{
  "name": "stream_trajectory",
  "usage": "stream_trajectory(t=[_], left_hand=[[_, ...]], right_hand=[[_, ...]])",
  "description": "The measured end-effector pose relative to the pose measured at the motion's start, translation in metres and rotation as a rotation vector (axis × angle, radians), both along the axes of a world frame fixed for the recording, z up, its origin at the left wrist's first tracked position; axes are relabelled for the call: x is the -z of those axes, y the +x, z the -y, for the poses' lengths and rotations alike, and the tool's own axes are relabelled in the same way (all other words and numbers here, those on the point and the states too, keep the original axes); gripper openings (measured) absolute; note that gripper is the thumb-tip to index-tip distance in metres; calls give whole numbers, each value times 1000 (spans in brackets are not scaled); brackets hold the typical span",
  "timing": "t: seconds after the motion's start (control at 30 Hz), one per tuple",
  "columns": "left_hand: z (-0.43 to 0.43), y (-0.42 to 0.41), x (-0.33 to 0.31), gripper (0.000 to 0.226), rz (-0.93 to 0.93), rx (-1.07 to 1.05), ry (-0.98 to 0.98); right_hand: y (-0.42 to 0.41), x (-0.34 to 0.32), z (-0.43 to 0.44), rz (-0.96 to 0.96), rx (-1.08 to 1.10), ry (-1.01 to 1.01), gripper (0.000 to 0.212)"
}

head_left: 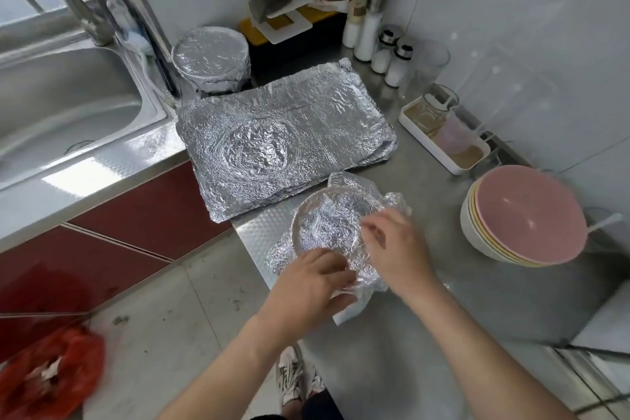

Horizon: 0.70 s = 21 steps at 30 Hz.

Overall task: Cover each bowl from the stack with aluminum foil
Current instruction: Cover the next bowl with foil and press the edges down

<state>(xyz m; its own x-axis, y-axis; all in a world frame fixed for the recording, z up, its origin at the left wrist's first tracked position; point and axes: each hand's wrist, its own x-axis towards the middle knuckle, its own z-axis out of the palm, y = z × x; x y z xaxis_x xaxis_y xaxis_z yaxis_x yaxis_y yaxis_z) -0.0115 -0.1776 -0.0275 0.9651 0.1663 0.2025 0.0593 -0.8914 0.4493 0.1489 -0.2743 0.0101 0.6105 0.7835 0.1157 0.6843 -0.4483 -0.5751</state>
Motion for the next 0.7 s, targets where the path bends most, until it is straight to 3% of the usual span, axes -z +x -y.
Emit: stream_trajectory(t=[0.07, 0.17, 0.37, 0.43, 0.6, 0.7], left_hand=[[-3, -2, -4, 32, -22, 6, 38], [-8, -6, -10, 35, -43, -8, 75], [-9, -13, -6, 27, -15, 4, 120], [-6, -10, -5, 27, 12, 15, 144], [8, -1, -7, 21, 78, -13, 215], [24, 8, -7, 20, 22, -72, 217]], right_hand=[[-11, -2, 13, -118, -213, -113, 8], [-18, -1, 30, -119, -362, -186, 13], [-32, 12, 40, 246, -518, -198, 18], [-33, 17, 39, 355, -518, -160, 9], [-19, 16, 44, 438, -561, -82, 11], [-5, 14, 48, 474, -614, -55, 19]])
